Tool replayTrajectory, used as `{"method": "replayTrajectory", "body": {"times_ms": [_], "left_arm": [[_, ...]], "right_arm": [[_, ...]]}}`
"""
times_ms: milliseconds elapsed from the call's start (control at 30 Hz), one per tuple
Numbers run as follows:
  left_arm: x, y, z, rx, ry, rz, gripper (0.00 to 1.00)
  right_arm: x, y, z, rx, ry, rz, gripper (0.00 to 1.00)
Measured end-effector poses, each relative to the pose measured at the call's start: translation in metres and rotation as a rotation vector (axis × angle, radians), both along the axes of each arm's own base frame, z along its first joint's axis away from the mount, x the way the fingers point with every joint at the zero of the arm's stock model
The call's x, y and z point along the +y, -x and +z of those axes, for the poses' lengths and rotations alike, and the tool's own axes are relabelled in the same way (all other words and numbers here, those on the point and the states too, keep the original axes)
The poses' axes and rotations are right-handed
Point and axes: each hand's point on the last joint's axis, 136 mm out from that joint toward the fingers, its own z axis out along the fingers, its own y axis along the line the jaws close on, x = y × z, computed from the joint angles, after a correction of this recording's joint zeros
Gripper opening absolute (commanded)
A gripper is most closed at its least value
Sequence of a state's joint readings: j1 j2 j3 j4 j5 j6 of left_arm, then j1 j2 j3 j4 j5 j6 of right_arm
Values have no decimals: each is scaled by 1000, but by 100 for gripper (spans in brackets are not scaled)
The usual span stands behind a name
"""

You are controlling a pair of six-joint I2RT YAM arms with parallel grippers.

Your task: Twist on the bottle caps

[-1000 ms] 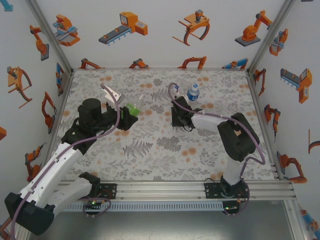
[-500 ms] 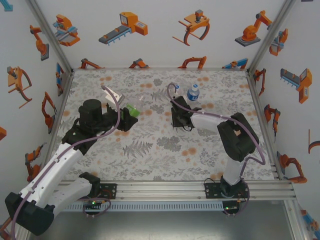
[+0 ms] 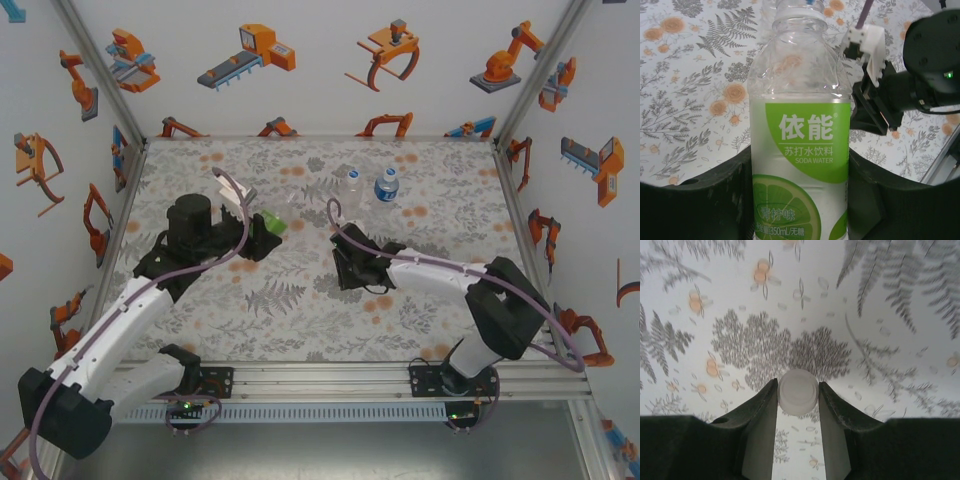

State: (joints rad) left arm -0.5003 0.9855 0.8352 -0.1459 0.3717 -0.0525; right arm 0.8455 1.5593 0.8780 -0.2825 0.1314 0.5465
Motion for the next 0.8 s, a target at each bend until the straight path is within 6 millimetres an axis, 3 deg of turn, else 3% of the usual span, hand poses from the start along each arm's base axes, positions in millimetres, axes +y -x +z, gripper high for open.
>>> {"method": "replayTrajectory", "body": {"times_ms": [133,367,800], "left_arm": [[-2,-1,-3,11,3,-9,0],[-5,-3,-4,18,10,-13,0],[-6,-4,-4,22,13,-11,0]], "right_arm": [[-4,16,-11,38,25,4,37],[-6,17,-12,45,29,-9,46],[-6,18,-1,36,28,-9,43]]}}
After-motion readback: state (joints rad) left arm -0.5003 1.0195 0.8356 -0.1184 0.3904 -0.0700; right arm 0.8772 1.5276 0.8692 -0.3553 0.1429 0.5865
